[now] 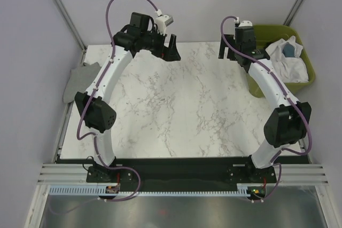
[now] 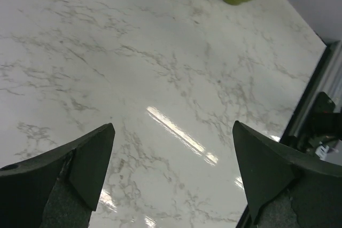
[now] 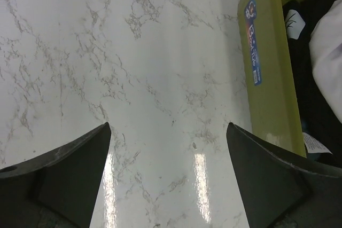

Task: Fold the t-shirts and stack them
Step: Grab the tshirt from the pile

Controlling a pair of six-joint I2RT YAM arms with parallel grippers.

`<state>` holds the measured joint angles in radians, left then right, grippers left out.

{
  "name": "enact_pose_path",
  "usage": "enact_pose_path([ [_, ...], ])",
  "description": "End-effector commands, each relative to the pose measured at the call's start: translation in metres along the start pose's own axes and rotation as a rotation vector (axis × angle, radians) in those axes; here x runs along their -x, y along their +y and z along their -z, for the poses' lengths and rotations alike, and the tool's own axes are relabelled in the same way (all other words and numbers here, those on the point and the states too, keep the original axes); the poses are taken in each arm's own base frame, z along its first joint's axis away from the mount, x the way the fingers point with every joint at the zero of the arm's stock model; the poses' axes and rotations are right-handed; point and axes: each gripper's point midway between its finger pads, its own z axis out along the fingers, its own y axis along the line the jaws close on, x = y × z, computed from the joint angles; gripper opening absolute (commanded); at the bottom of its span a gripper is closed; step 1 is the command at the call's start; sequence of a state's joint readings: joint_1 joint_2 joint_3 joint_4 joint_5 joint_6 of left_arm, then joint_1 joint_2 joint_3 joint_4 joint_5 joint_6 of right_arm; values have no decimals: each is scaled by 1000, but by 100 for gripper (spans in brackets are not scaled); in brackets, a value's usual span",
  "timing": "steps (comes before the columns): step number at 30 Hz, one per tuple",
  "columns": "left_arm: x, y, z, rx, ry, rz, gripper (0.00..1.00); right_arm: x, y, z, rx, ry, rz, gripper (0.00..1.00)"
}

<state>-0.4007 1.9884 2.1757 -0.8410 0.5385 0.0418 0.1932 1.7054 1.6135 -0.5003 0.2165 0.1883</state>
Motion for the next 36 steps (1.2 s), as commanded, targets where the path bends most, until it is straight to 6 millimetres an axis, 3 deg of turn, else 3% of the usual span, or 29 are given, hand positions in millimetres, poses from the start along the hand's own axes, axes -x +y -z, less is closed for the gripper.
enact_pose_path([
  [1, -12, -68, 29, -298, 24, 28, 100, -13, 9, 12, 50, 19, 30, 98],
  [3, -21, -72, 34, -300, 36, 18, 100, -21, 12, 14, 64, 31, 63, 98],
  [5, -23, -63, 37, -234, 49, 2, 100, -18, 6, 15, 58, 25, 160, 98],
  [7, -18, -47, 42, -163, 46, 12, 100, -6, -11, 12, -38, 3, 239, 98],
  [12, -32, -45, 68, -241, 63, 236, 99, 46, -73, 4, -230, -95, 168, 98],
  [16, -47, -38, 79, -280, 67, 297, 100, 61, -107, 7, -306, -114, 209, 98],
  [17, -53, -38, 83, -303, 64, 293, 100, 59, -114, 6, -318, -102, 218, 98],
  [19, -49, -18, 86, -261, 20, 314, 99, 54, -130, 6, -337, -89, 186, 98],
  [20, -49, -6, 84, -231, 11, 331, 99, 47, -128, 3, -323, -77, 175, 98],
  [21, -47, 7, 85, -192, 0, 339, 99, 44, -143, 4, -339, -72, 132, 98],
  [26, -57, 57, 74, 0, 37, 316, 93, 26, -156, -1, -381, -20, 126, 98],
  [32, -55, 64, 73, 10, 43, 247, 87, 27, -187, -7, -465, -1, 111, 97],
  [35, -64, 78, 69, 66, 65, 218, 82, 22, -203, -27, -444, 17, 54, 93],
  [36, -65, 82, 69, 86, 70, 215, 82, 6, -209, -43, -439, 64, 49, 92],
])
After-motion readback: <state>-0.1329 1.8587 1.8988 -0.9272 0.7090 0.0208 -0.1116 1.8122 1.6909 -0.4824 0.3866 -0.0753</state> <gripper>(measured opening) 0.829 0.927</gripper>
